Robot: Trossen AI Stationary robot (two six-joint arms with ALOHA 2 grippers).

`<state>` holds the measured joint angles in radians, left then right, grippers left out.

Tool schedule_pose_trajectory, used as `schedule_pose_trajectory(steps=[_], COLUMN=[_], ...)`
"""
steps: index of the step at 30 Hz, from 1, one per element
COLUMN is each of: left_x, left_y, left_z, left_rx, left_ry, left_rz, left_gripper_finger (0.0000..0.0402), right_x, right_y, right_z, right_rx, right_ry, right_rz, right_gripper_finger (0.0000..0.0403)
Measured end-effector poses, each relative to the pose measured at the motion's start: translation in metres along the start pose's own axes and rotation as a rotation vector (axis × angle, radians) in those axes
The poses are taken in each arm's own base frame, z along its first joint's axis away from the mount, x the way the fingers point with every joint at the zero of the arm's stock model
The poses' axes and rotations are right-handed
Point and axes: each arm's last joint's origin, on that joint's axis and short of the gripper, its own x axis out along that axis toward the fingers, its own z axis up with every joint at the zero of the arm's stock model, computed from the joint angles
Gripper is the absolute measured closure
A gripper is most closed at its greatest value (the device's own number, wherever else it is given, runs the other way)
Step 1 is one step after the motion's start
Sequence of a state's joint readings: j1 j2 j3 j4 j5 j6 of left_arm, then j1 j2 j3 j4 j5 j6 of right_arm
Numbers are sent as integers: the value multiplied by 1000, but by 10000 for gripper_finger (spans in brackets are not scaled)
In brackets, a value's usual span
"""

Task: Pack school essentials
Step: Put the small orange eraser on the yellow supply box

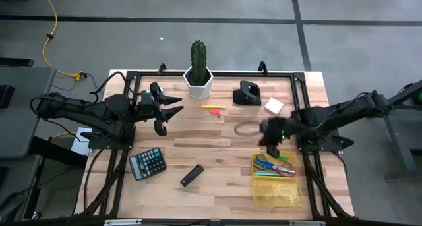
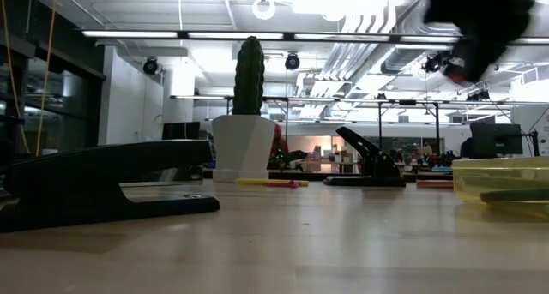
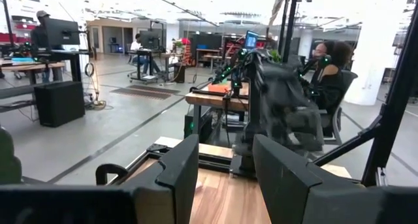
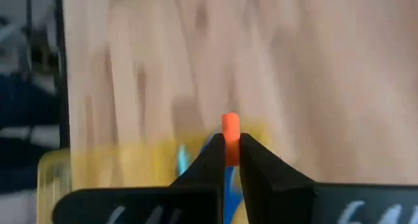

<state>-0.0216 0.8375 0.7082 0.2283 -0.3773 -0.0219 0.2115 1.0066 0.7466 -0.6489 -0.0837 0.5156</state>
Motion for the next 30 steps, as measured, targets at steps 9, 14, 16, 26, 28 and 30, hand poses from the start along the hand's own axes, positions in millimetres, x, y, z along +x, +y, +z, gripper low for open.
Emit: schedule_pose_trajectory(steps=[9,14,16,26,28,30], left_x=[0,0,0,0,0,0], left_y=[0,0,0,0,0,0], left_z=[-2,-3,-3,-3,-3,-3], left_rx=[6,10,10,10,10,11], left_ry=[15,25,25,26,26,27], left_rz=[2,2,5,7,7,7], left_gripper_finger=[266,266,266,266,266,266], right_x=[42,46,47,47,46,44], right_y=[-1,-5,-7,-9,-9,-7], right_z=[-73,-82,-84,-87,-87,-84], right_rx=[252,363,402,499,498,476], right_ry=[206,207,211,221,224,225], right_rz=[-27,-87,-100,-138,-139,-134], right_gripper_finger=[396,396,396,343,312,279])
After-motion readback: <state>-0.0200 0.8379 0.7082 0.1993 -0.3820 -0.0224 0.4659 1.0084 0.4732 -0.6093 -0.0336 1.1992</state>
